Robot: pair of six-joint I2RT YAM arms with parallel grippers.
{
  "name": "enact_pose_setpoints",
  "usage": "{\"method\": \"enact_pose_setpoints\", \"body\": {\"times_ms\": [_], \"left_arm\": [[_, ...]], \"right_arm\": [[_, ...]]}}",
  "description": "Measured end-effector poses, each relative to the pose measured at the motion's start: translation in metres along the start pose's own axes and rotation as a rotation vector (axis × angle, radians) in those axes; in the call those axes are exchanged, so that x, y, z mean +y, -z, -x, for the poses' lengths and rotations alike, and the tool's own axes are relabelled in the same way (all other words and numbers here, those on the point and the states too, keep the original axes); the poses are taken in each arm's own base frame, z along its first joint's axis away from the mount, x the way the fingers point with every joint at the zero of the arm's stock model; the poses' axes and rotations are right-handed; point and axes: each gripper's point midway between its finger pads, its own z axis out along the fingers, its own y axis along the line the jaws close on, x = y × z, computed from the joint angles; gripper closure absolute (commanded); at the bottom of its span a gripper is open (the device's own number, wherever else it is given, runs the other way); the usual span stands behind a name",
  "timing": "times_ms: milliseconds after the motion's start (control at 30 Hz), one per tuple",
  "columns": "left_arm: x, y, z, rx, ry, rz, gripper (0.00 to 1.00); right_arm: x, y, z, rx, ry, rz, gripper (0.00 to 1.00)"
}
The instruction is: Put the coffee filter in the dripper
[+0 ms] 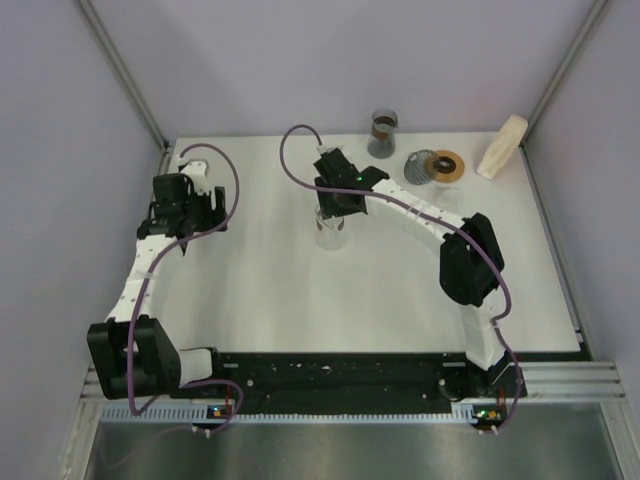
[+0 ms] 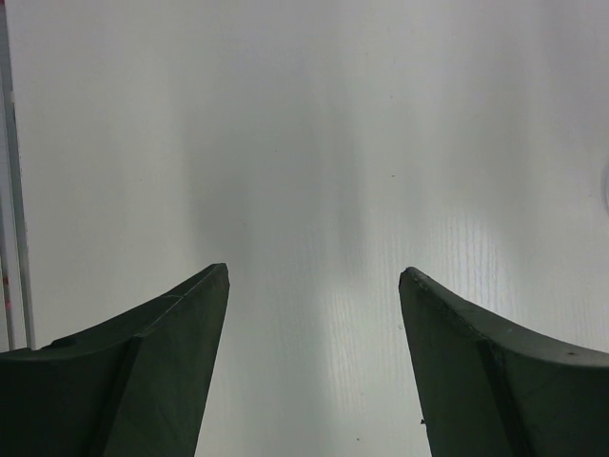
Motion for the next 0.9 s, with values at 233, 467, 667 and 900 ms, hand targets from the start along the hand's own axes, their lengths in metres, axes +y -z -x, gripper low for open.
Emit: {"method": "enact_pose_setpoints", "body": {"times_ms": [233, 467, 667, 900], "left_arm": [[0.005, 0.0, -0.001, 0.005, -0.037, 0.019, 0.22], [0.013, 0.006, 0.003, 0.014, -0.058, 0.055, 0.22], [0.021, 0.011, 0.013, 0.003, -0.079, 0.095, 0.22], [0.025, 0.013, 0.006, 0.034, -0.084, 0.117, 0.22]], "right_arm": [[-0.007, 0.041, 0.058, -0.112, -0.009, 0.13, 0.41], [-0.13, 0.065, 0.129, -0.31, -0.196, -0.003, 0.5], [-0.176, 0.006, 0.111, -0.237, -0.208, -0.143, 0.48], [-0.173, -0.071, 0.05, -0.035, -0.159, -0.166, 0.52]]}}
